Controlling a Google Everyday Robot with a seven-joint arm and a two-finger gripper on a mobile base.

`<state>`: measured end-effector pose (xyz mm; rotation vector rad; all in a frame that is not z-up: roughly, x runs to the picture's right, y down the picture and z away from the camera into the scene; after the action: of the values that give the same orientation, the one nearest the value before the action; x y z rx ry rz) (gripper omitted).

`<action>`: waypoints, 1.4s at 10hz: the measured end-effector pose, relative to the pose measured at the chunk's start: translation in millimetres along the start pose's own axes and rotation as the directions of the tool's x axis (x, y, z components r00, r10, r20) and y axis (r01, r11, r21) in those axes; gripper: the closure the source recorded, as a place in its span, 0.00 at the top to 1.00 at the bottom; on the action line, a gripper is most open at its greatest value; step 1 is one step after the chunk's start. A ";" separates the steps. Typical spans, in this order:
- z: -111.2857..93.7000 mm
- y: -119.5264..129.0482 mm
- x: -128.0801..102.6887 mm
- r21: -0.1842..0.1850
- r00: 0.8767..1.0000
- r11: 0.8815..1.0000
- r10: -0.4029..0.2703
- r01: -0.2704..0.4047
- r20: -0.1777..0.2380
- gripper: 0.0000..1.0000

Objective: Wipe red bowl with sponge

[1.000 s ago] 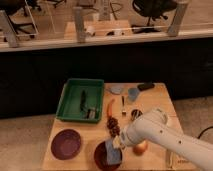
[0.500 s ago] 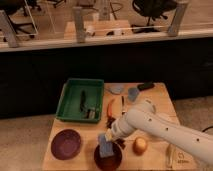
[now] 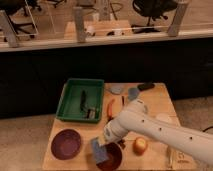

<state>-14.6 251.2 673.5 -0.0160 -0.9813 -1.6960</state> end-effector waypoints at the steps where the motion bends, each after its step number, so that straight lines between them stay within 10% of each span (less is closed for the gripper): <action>1: 3.3 -3.5 -6.1 -0.007 1.000 1.000 -0.009 0.009 0.021 0.18; 14: -7.8 38.2 -61.5 -0.022 0.994 0.995 0.094 -0.093 0.050 0.18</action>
<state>43.0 294.2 661.8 -0.1166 -0.9863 -1.6266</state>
